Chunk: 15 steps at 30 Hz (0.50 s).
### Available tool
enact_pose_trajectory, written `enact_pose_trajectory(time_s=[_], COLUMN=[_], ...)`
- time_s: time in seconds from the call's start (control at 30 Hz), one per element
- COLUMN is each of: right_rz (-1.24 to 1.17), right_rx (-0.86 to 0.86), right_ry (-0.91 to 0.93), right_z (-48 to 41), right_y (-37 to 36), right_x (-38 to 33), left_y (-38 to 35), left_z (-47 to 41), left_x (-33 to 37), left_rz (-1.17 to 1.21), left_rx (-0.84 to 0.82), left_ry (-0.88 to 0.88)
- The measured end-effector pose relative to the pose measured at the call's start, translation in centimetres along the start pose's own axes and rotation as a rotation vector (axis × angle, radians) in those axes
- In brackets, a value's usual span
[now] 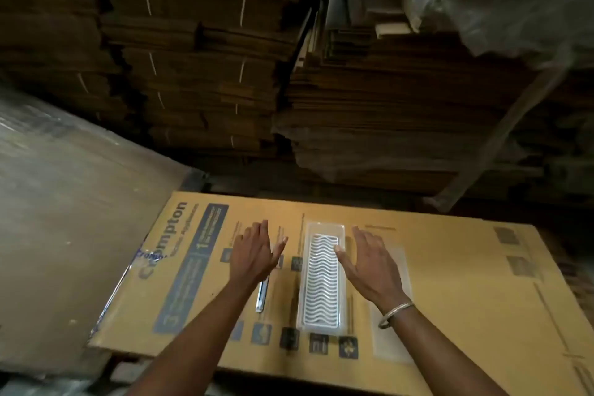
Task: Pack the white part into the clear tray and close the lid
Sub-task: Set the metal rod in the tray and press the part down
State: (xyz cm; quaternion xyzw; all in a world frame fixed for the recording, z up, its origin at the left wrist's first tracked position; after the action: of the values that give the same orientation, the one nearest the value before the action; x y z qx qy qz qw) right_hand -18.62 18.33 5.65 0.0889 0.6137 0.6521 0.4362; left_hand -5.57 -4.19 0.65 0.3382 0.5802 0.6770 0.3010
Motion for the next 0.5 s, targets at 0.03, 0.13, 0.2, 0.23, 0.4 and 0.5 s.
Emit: enact_pose_trajectory(time_s=[0.03, 0.13, 0.2, 0.23, 0.4, 0.5], right_rz=[-0.007, 0.005, 0.018, 0.023, 0.002, -0.006], right_rx=[0.004, 0.026, 0.01, 0.007, 0.008, 0.031], right_ry=[-0.003, 0.004, -0.016, -0.025, -0.058, -0.086], right_z=[0.2, 0.4, 0.4, 0.4, 1.0, 1.2], right_y=[-0.3, -1.8, -3.0, -3.4, -4.6, -5.2], right_x=[0.1, 0.8, 1.4, 1.8, 3.0, 4.2], left_y=[-1.3, -5.7, -8.0, -8.8, -11.2, -11.9], left_z=[0.2, 1.0, 1.3, 1.2, 0.9, 0.5], left_x=[-0.2, -1.0, -1.3, -1.6, -2.0, -2.4], left_rz=[-0.025, -0.026, -0.026, -0.006, 0.135, 0.155], left_rx=[-0.023, -0.2, -0.289, -0.311, -0.344, -0.362], left_ry=[0.01, 0.063, 0.1, 0.124, 0.22, 0.285])
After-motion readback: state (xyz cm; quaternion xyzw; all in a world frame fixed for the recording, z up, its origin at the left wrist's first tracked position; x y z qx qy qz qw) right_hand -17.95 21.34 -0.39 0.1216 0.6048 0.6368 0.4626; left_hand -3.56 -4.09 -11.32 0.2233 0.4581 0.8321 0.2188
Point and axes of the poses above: each hand's wrist, its own z-axis away from the middle knuckle, its own y-axis out of the back of the hand, x = y × z, the point moved 7 cm from there along -z, towards the middle knuckle, and after that the axes turned 11 degrees about -x, right-handed, at the moved point
